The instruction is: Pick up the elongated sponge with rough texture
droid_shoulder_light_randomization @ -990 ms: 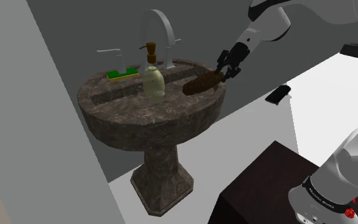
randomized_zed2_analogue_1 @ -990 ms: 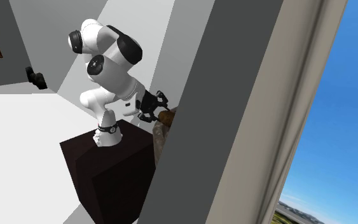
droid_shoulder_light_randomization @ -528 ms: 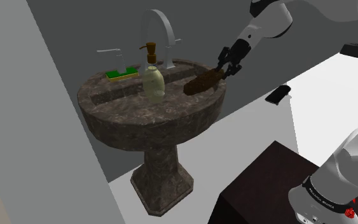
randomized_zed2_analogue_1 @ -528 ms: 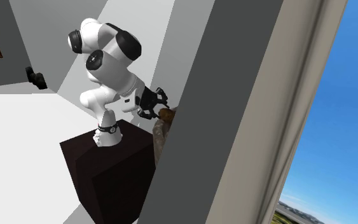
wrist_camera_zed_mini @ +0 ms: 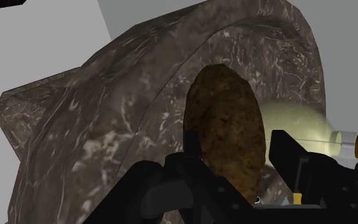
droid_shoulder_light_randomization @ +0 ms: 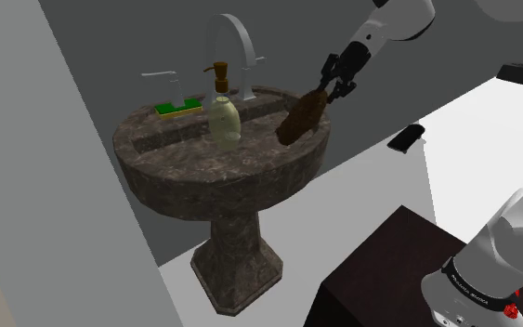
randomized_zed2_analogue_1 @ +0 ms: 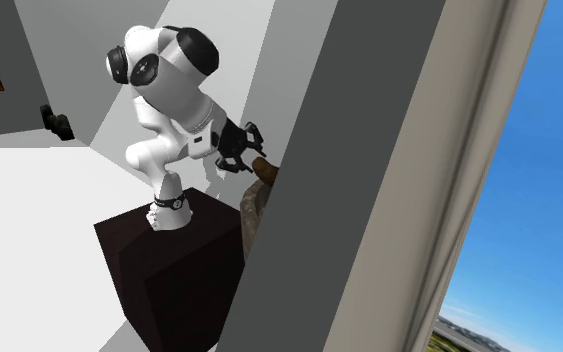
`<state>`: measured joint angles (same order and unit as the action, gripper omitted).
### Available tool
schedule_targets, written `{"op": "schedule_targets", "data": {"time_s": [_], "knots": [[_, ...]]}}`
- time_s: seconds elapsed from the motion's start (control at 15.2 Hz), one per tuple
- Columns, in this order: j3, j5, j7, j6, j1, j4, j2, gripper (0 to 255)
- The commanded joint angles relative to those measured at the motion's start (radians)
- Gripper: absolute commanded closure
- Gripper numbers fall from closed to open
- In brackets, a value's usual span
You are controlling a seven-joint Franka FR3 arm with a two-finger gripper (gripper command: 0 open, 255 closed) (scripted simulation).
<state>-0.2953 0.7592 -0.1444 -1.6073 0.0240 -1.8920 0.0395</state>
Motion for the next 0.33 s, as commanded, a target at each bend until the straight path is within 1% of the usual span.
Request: {"op": "schedule_targets", "data": {"time_s": [0.0,0.26], "knots": [[-0.001,-0.002,0.017,0.021,0.001,0.024,0.004,255],[-0.002,-0.003,0.034,0.041,0.002,0.048,0.006,255]]}}
